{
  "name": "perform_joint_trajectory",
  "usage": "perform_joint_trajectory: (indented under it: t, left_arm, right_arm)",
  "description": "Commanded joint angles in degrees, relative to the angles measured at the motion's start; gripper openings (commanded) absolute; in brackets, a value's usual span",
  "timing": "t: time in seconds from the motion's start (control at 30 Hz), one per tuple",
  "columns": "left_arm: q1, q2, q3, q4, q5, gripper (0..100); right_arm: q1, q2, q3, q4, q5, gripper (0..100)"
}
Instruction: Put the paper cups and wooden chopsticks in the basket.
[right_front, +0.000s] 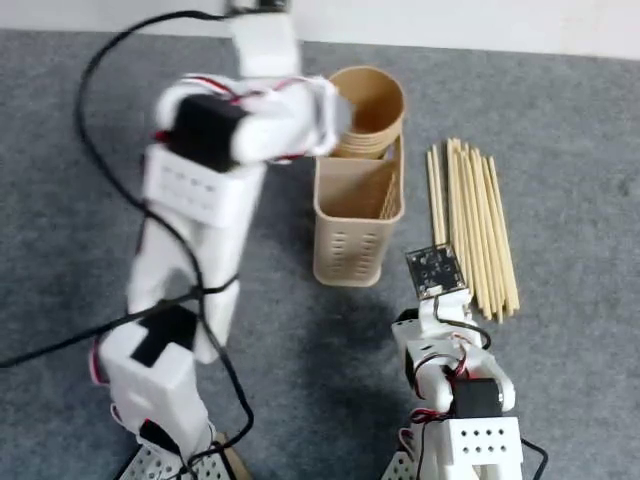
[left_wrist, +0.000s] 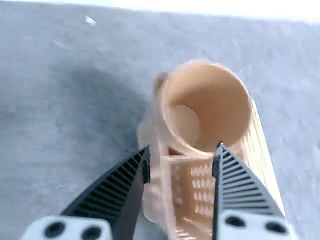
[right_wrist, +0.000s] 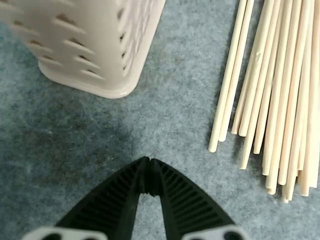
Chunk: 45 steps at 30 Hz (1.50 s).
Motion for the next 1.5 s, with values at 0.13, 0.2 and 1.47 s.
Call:
perform_joint_trajectory:
  t: [0.13, 0.2, 1.47]
  left_arm:
    - [-23.1, -14.9, 1.6, 1.1, -14.9, 20]
    - [-25.6, -20.0, 8.2, 1.2, -17.8, 20]
    - [-34.3, -77.3, 133.5, -40.6, -42.2, 20]
  right_arm:
    - [18.8, 1.2, -10.2, 0.4, 6.1, 0.6]
    - [22.8, 4.4, -15.9, 0.4, 8.9, 0.6]
    - [21.4, 99.4, -91.6, 6.4, 6.1, 1.0]
